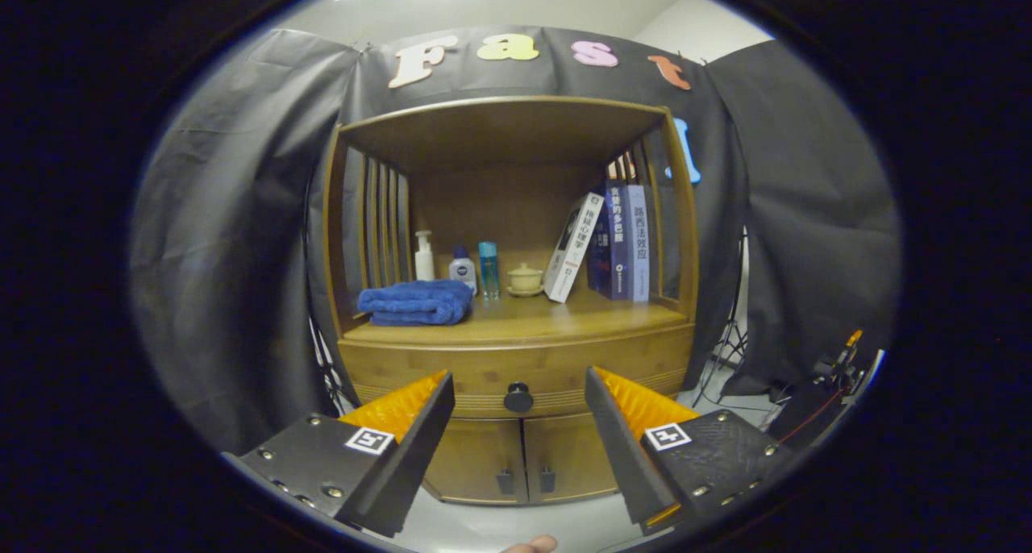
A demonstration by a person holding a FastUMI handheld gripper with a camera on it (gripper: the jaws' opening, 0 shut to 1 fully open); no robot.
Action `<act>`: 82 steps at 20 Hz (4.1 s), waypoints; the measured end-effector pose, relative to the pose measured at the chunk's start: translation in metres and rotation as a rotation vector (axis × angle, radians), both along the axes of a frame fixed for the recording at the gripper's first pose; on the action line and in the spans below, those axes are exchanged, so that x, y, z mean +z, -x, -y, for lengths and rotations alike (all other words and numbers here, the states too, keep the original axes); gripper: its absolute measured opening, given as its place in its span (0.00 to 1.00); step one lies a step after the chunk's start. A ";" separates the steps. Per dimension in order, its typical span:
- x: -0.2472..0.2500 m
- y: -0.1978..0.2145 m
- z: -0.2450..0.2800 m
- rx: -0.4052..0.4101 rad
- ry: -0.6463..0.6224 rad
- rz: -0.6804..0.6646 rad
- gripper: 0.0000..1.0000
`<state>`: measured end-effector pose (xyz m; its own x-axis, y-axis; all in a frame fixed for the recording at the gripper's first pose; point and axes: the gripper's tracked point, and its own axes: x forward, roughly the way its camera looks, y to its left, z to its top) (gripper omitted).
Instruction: Pull open the drawer, take out the items inside it, and place them on the countertop above the cabinet.
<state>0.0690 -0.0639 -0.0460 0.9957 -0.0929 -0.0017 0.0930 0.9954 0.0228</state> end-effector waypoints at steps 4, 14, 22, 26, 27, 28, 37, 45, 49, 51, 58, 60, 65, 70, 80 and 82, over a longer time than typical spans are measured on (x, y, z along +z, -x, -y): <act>-0.014 -0.035 0.009 -0.011 -0.024 0.010 0.97; -0.034 -0.127 -0.010 0.042 -0.002 0.044 0.97; -0.088 -0.158 0.004 0.025 -0.035 -0.038 0.83; -0.095 -0.163 0.002 0.032 0.014 -0.075 0.65; -0.100 -0.163 0.003 0.035 0.035 -0.107 0.56; -0.109 -0.165 0.003 0.028 0.053 -0.140 0.56; -0.123 -0.168 0.010 -0.017 0.004 -0.148 0.43; -0.128 -0.154 0.011 -0.036 -0.023 -0.168 0.27; -0.135 -0.124 0.005 -0.051 -0.036 -0.171 0.27; -0.137 -0.100 -0.005 -0.015 -0.032 -0.147 0.26; -0.106 -0.082 -0.004 -0.042 -0.043 -0.064 0.25; -0.111 -0.088 -0.008 -0.029 -0.043 -0.095 0.25; -0.112 -0.098 -0.006 -0.015 -0.071 -0.088 0.25; -0.112 -0.096 -0.008 0.002 -0.010 -0.070 0.28; -0.101 -0.104 0.005 -0.075 0.017 -0.034 0.74; -0.115 -0.117 0.012 -0.102 0.032 -0.118 0.75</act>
<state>0.1862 -0.0758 -0.1609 0.9741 -0.1957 -0.1136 0.1940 0.9807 -0.0256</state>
